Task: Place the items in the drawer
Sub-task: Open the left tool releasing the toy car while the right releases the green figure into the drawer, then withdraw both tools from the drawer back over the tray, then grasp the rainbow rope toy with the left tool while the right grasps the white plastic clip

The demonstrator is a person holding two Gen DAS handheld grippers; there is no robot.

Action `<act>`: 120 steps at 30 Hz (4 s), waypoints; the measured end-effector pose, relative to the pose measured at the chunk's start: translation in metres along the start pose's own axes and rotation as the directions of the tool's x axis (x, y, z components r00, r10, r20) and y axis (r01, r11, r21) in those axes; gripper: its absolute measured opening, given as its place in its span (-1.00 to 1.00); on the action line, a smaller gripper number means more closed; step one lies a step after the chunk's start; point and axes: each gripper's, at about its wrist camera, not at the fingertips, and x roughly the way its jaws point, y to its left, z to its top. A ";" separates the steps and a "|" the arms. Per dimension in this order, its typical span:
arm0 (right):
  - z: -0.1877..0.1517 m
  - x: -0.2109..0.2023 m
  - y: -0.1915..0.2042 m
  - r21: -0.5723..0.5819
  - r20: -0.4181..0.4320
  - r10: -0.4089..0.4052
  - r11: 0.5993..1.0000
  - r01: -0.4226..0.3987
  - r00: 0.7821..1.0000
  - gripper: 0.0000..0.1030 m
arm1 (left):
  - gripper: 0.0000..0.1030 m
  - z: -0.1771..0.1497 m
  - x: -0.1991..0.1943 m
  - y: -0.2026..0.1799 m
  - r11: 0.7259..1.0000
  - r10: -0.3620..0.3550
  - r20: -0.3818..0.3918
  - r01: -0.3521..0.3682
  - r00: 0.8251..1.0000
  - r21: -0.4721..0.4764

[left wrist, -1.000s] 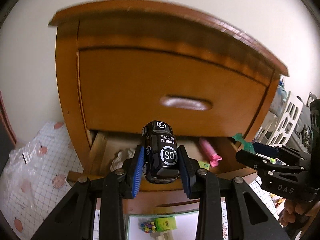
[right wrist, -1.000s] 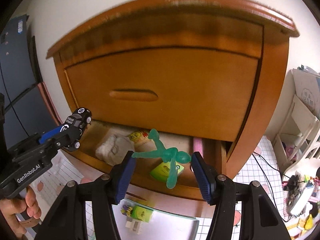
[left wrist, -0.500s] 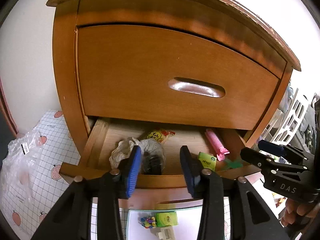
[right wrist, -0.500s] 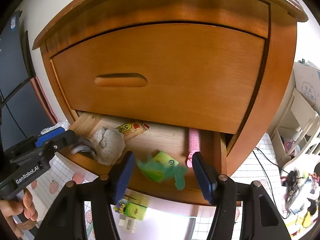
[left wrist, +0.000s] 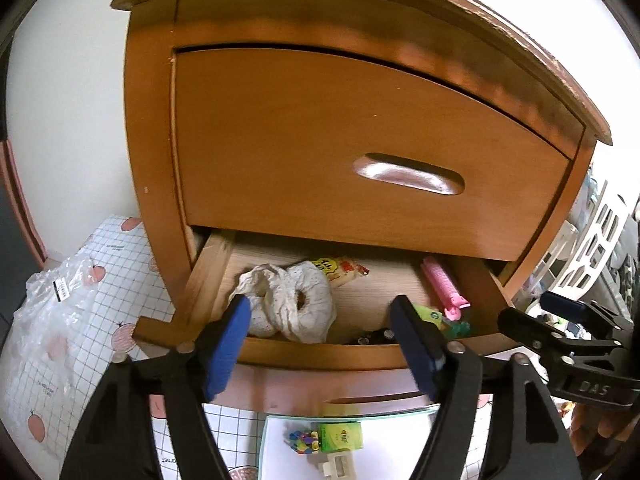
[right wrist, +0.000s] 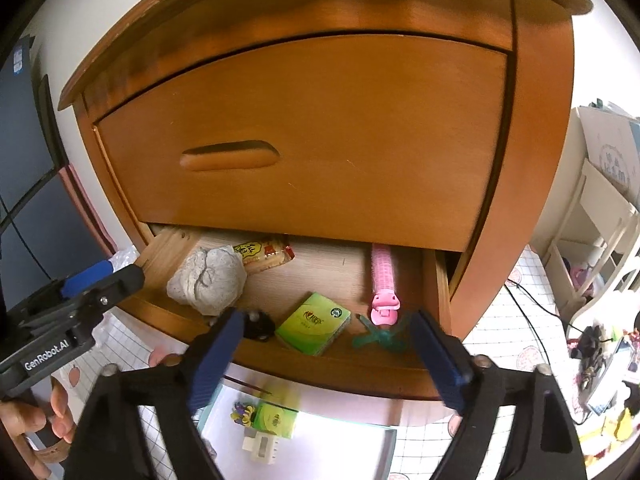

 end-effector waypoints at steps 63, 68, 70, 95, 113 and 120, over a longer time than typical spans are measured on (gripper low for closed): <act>-0.238 0.076 -0.015 0.142 -0.300 0.056 0.990 -0.014 0.952 1.00 | 1.00 -0.217 0.038 0.016 0.996 0.001 -0.306 -0.029 0.952 -0.089; -0.250 0.081 -0.016 0.139 -0.302 0.068 0.990 -0.026 0.951 1.00 | 1.00 -0.234 0.054 0.021 0.992 0.003 -0.403 -0.052 0.915 -0.112; -0.252 0.082 -0.016 0.131 -0.301 0.065 0.991 -0.026 0.951 1.00 | 1.00 -0.239 0.057 0.025 0.990 0.024 -0.433 -0.083 0.901 -0.117; -0.260 0.092 -0.017 0.137 -0.324 0.061 0.990 -0.017 0.944 1.00 | 0.47 -0.261 0.071 0.057 0.939 -0.121 -0.519 -0.071 0.846 -0.336; -0.224 0.114 0.024 0.113 -0.295 0.175 0.983 -0.148 0.939 1.00 | -0.47 -0.264 0.089 0.050 0.956 -0.038 -0.505 -0.116 0.862 -0.269; -0.220 0.150 0.047 0.111 -0.364 0.179 0.983 -0.148 0.914 0.99 | -0.50 -0.263 0.085 0.059 0.950 -0.053 -0.496 -0.109 0.867 -0.292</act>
